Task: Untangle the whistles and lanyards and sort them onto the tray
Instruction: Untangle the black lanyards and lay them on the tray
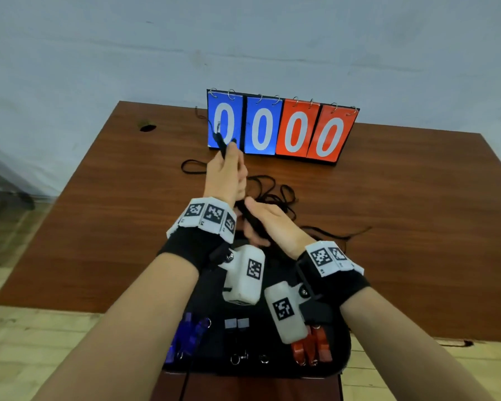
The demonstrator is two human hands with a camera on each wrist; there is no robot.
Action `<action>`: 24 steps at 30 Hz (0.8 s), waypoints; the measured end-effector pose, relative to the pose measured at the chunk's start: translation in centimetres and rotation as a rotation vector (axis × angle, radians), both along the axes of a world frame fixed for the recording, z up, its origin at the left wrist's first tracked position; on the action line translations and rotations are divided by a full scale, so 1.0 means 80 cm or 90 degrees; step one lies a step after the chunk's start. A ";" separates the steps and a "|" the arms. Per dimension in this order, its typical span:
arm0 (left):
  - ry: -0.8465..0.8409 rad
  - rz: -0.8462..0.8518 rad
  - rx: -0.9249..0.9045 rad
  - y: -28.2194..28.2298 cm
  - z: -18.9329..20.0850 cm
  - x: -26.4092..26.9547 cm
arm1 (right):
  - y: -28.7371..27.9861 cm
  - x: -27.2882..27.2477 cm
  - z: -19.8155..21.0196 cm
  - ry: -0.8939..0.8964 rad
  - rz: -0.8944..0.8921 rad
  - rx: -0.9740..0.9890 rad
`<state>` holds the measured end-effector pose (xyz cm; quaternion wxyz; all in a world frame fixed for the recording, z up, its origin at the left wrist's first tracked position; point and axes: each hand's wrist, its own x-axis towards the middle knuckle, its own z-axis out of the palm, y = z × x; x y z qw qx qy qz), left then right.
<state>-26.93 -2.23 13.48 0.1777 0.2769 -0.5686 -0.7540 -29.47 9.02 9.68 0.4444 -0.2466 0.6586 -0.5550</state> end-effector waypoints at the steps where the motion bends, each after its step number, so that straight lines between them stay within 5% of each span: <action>1: -0.005 0.017 0.002 -0.010 0.000 0.005 | 0.005 -0.005 -0.005 0.034 0.019 0.024; 11: -0.110 0.192 -0.033 -0.071 -0.044 0.055 | 0.094 -0.075 -0.028 0.317 -0.023 0.527; 15: -0.137 0.114 -0.001 -0.056 -0.057 0.049 | 0.098 -0.063 -0.040 0.211 0.171 0.610; 18: -0.151 0.035 0.047 -0.044 -0.070 0.042 | 0.094 -0.053 -0.051 0.201 0.198 0.627; 24: -0.179 0.003 0.083 -0.047 -0.089 0.041 | 0.059 -0.062 -0.042 0.402 -0.019 0.584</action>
